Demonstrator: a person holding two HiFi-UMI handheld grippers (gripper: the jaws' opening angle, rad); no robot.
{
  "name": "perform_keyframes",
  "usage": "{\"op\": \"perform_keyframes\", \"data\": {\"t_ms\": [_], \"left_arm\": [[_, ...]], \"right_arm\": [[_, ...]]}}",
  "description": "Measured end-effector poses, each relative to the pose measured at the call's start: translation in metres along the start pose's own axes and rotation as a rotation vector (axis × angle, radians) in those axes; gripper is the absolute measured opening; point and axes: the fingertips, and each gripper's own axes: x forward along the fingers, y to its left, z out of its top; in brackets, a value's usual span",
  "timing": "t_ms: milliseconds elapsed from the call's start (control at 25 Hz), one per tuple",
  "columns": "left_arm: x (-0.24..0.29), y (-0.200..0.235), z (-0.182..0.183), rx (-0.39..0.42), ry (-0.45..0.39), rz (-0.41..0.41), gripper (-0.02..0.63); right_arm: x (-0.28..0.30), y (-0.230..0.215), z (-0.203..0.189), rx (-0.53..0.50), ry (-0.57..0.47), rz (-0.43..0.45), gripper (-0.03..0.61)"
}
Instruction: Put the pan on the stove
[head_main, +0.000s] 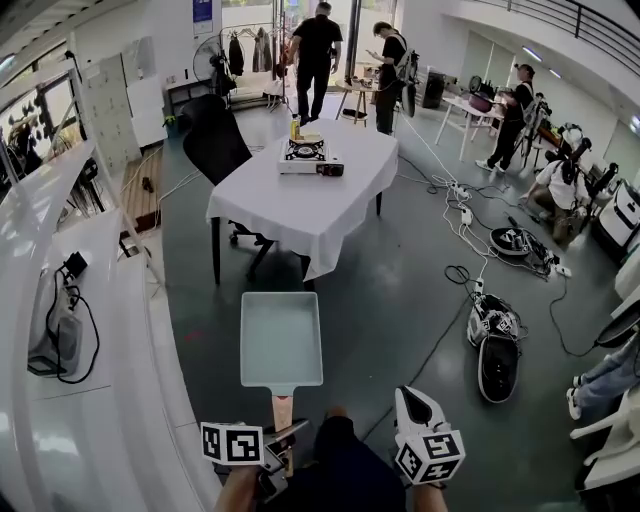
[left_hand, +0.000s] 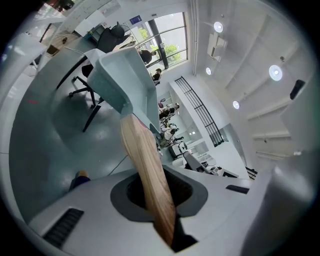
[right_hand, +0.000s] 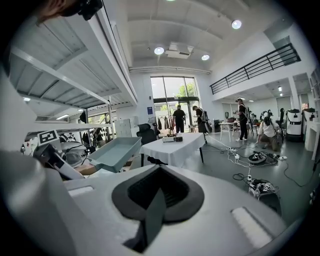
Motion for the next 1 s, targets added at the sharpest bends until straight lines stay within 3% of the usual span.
{"op": "perform_keyframes", "data": {"t_ms": [240, 720, 1000], "left_arm": [[0.022, 0.009, 0.046, -0.018, -0.020, -0.002, 0.044], [0.091, 0.024, 0.176, -0.028, -0.086, -0.002, 0.048], [0.134, 0.029, 0.226, -0.029, -0.098, -0.011, 0.048]], "right_arm": [[0.054, -0.015, 0.016, -0.005, 0.011, 0.027, 0.000], [0.193, -0.073, 0.076, -0.056, 0.008, 0.080, 0.000], [0.242, -0.108, 0.089, -0.047, 0.015, 0.091, 0.000]]}}
